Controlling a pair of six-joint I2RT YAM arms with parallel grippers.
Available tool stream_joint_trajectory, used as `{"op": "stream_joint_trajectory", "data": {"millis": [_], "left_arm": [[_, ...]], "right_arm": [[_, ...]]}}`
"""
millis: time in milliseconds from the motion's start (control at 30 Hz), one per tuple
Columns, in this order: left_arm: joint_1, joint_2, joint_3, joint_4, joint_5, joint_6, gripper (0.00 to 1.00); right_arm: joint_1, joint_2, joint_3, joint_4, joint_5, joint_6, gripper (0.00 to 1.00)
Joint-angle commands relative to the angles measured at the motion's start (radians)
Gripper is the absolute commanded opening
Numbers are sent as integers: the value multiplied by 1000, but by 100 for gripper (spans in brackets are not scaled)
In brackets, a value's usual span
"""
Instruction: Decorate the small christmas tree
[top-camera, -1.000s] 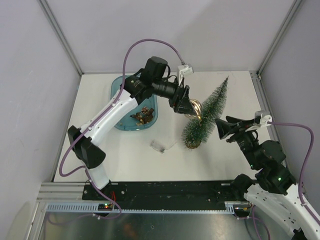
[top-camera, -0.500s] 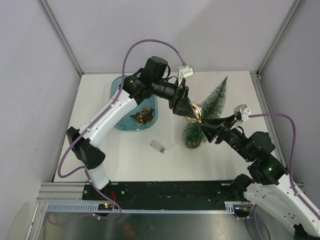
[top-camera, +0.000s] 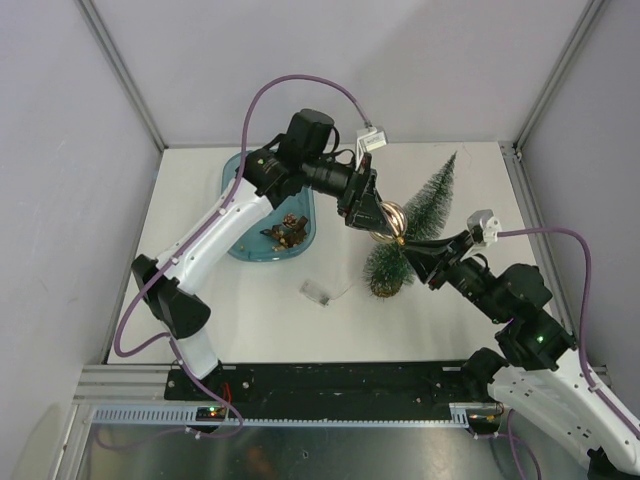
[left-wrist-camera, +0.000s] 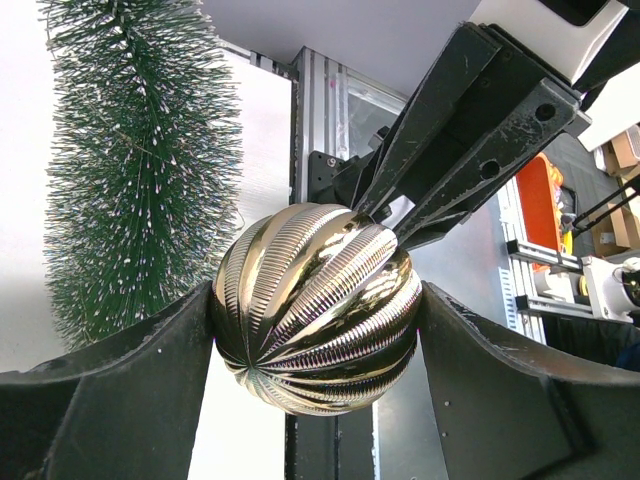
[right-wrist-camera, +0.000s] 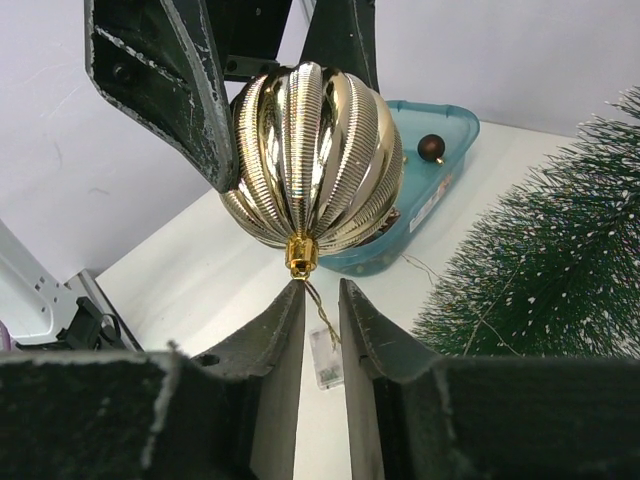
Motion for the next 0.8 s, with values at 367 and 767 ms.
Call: {"op": "stream_joint_trajectory", "data": {"millis": [367, 767], "left_arm": [[-5, -44, 51, 3, 25, -21, 43], [-3, -38, 49, 3, -1, -11, 43]], "right_arm": [[1, 6, -8, 87, 63, -25, 3], [-1, -71, -8, -1, 102, -26, 0]]}}
